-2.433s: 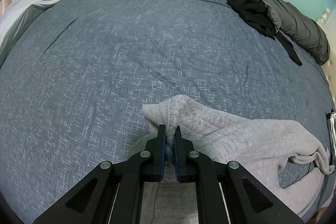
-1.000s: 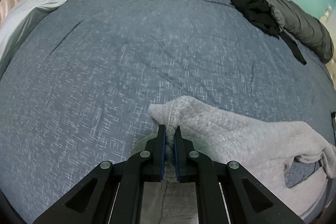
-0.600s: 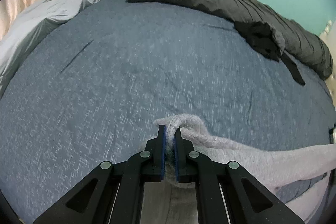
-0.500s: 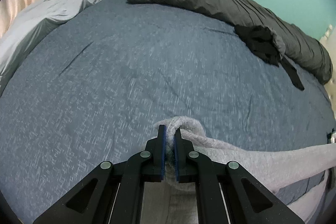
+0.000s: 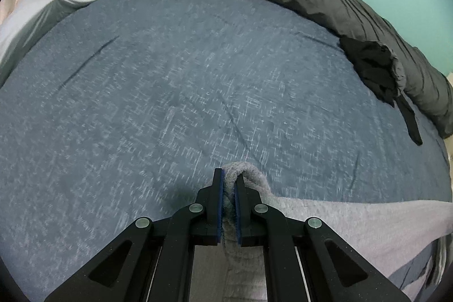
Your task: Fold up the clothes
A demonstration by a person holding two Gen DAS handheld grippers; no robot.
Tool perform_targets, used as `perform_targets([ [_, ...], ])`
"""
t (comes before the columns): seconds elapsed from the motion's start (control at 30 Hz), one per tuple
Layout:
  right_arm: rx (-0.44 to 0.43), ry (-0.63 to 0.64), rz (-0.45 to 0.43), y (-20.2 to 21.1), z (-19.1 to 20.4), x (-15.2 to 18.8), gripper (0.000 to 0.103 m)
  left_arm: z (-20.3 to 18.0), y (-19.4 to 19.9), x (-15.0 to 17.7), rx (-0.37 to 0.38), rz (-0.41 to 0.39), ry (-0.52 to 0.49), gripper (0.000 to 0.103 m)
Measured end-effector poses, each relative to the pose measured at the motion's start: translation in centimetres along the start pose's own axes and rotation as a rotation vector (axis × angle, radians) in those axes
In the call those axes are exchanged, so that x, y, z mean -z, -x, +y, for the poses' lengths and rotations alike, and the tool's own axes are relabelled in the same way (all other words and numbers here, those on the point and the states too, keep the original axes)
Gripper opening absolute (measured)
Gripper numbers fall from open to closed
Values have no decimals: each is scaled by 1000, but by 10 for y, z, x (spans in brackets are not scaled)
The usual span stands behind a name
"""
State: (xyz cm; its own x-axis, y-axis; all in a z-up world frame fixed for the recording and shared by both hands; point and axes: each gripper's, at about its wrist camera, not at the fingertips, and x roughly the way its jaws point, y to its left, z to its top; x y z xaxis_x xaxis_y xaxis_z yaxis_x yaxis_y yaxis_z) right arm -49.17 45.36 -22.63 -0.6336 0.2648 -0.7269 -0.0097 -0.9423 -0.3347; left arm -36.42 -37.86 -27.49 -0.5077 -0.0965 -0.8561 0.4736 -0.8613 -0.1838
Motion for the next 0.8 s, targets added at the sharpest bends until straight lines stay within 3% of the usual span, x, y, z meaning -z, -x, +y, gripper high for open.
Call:
perform_targets([
  [0.3, 24, 5, 82, -68, 19, 2, 9, -18, -39, -19, -67, 25, 4, 6],
  [0.43, 33, 5, 96, -90, 26, 3, 10, -15, -59, -14, -91, 88, 40, 7],
  [0.53, 37, 17, 114, -104, 34, 4, 11, -14, -58, -10, -105, 67, 58, 11],
  [0.6, 51, 38, 115, -108, 40, 6, 16, -12, -49, -9, -99, 59, 59, 16],
  [0.7, 102, 61, 80, -99, 43, 7, 27, -8, -27, -6, -83, 34, 56, 34],
  [0.8, 51, -5, 21, -72, 34, 8, 27, 0, -4, 2, -72, 17, 59, 50],
])
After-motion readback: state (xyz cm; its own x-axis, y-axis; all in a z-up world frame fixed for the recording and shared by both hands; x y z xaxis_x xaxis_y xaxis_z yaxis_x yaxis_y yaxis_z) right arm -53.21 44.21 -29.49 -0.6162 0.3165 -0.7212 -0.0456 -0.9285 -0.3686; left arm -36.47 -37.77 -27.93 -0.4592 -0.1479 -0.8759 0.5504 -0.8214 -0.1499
